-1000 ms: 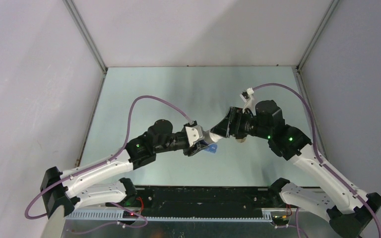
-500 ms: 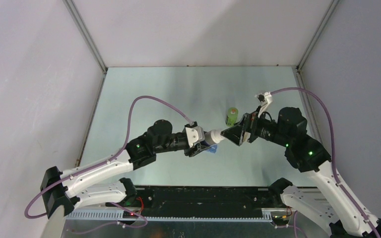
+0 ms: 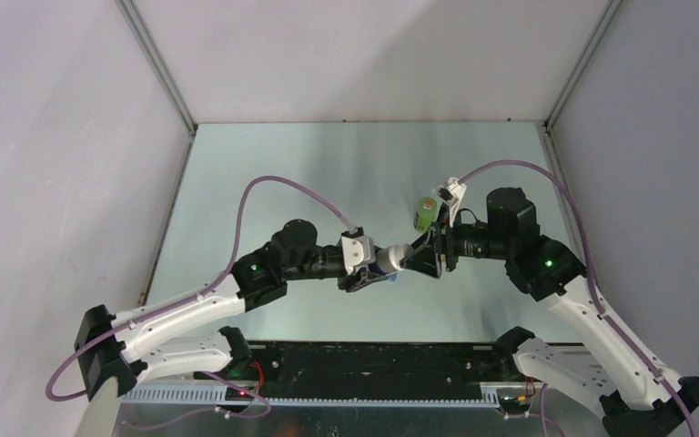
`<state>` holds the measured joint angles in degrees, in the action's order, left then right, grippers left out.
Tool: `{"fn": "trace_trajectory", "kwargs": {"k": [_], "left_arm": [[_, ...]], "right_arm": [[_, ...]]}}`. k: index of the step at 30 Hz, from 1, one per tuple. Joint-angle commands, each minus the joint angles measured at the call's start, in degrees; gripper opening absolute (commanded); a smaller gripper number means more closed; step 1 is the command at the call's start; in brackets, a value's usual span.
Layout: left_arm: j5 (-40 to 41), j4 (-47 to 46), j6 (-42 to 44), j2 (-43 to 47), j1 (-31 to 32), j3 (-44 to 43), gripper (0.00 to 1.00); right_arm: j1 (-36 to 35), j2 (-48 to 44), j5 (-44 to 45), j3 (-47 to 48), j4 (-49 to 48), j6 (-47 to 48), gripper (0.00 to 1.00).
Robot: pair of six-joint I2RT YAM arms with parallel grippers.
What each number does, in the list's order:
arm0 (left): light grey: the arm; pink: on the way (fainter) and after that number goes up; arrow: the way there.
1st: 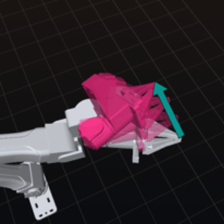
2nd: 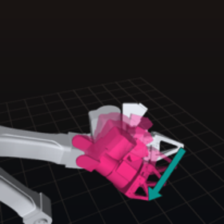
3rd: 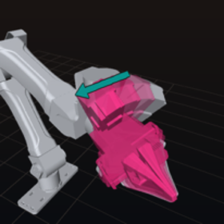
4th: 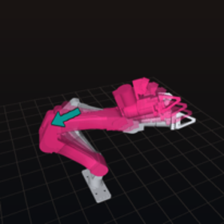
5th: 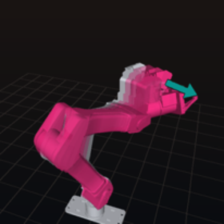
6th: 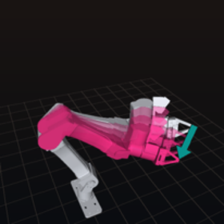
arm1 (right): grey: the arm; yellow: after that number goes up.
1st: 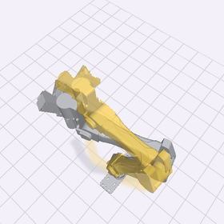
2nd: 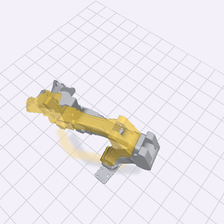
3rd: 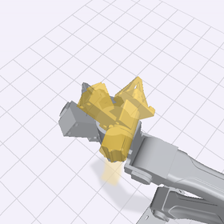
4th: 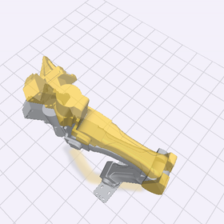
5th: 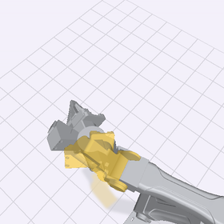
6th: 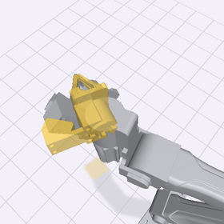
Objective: Sort the pills into containers
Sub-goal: Screw the lid of the pill bottle onto the pill bottle.
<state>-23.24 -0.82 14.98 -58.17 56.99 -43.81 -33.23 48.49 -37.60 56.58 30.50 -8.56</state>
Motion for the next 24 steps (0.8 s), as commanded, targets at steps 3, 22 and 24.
{"fn": "trace_trajectory", "kwargs": {"k": [3, 22, 24], "left_arm": [[-3.5, -1.6, 0.1, -0.5, 0.1, -2.4, 0.0], [7.6, -3.6, -0.2, -1.6, 0.1, -2.3, 0.0], [7.7, -3.4, -0.2, -1.5, 0.1, -2.3, 0.0]], "right_arm": [[-0.5, 1.1, -0.8, 0.5, -3.5, -0.6, 0.41], [-6.7, -1.8, 27.3, -2.6, -11.2, -27.4, 0.81], [-6.5, -2.1, 26.9, -2.1, -10.1, -24.8, 0.95]]}}
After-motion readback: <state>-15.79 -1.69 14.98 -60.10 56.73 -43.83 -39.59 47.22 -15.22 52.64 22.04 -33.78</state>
